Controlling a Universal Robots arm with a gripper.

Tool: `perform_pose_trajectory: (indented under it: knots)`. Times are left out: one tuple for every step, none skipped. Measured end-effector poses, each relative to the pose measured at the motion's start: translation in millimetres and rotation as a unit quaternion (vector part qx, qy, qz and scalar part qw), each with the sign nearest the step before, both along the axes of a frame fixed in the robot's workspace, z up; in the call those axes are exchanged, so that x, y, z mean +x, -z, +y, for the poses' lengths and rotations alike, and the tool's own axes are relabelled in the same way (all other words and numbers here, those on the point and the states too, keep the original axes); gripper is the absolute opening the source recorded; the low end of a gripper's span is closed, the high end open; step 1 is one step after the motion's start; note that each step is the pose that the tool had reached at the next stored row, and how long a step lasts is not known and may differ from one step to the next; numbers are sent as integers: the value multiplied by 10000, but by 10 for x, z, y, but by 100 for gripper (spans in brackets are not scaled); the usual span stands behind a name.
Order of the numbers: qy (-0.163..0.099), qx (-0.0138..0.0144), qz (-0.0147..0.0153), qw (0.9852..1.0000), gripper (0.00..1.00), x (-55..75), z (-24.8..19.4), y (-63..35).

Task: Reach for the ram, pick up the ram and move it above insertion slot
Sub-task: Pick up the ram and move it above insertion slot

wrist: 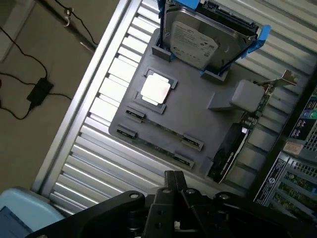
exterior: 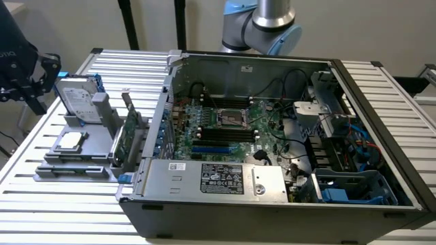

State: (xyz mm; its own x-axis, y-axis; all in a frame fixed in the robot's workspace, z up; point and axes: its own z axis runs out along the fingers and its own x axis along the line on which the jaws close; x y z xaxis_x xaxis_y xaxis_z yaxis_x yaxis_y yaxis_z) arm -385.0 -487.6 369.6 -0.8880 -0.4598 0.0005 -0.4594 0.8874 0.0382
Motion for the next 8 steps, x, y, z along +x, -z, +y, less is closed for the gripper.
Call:
perform_pose_trajectory:
  knots:
    - [-90, 0, 0, 10000, 11, 0, 0, 0]
    - [-180, 0, 0, 9998, 11, 0, 0, 0]
    - [-270, 0, 0, 9996, 11, 0, 0, 0]
    - [-360, 0, 0, 9994, 11, 0, 0, 0]
    - [-450, 0, 0, 9990, 11, 0, 0, 0]
    - [-545, 0, 0, 9985, 11, 0, 0, 0]
    - [-634, 0, 0, 9980, 11, 0, 0, 0]
    - [-725, 0, 0, 9974, 11, 0, 0, 0]
